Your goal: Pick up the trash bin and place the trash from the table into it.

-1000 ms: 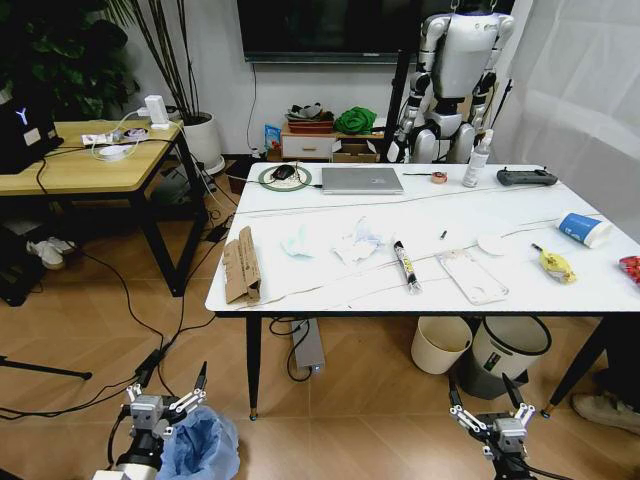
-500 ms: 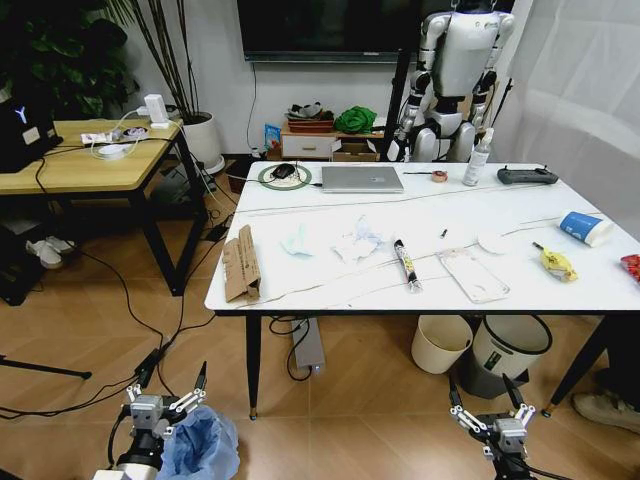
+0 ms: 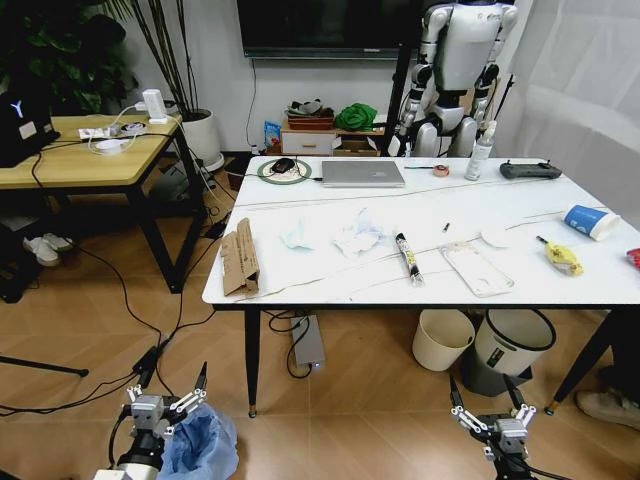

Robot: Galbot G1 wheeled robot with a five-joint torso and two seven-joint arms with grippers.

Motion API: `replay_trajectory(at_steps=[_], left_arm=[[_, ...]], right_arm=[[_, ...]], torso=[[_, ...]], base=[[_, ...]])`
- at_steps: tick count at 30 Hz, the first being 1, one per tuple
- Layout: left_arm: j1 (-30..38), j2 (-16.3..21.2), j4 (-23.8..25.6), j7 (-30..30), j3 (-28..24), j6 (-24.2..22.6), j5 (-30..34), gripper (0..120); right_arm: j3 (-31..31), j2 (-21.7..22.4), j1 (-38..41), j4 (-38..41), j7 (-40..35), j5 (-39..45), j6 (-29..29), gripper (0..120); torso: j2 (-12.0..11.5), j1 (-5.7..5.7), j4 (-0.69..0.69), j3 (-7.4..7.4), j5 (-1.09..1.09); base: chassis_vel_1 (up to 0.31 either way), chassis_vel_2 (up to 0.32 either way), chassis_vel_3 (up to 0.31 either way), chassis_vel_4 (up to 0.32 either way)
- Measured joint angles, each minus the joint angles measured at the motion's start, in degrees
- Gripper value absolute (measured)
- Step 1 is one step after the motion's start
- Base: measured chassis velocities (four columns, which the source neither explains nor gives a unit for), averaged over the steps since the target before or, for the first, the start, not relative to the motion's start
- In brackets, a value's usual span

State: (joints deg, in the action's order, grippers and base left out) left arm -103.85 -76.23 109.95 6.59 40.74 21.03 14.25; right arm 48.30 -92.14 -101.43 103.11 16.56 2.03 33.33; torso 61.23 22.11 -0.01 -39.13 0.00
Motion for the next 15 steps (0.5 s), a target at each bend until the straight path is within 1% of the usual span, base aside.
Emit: replay_trajectory(at_steps=[3,7,14,15], left_arm=[[-0.03,0.00,0.00,0.00,0.02,-0.02,-0.01,100],[-0.06,0.01,0.00,0.00,0.03,-0.04,-0.01,100],[0.00,0.19,-0.42,0.00,0.01,-0.25,0.19,100],[0.00,0.19,-0.42,0.00,0.01,-0.25,0.19,100]], right_arm=[[-0.03,0.00,0.07,0.00,0.00,0.00,0.00,100],[-0.06,0.00,0.07,-0.02,0.00,0.00,0.00,100],[-0.11,0.00,0.01,-0.25,0.00,0.00,0.12,100],[-0.11,0.00,0.01,-0.25,0.00,0.00,0.12,100]], torso=[[-1.22,-0.51,0.00,0.72,0.00],[-2.02,-0.87,0.00,1.14,0.00],[-4.49,-1.96,0.00,2.53,0.00],[-4.49,-1.96,0.00,2.53,0.00]], base=[[0.000,0.000,0.000,0.000],[0.000,0.000,0.000,0.000],[0.000,0.000,0.000,0.000],[0.000,0.000,0.000,0.000]])
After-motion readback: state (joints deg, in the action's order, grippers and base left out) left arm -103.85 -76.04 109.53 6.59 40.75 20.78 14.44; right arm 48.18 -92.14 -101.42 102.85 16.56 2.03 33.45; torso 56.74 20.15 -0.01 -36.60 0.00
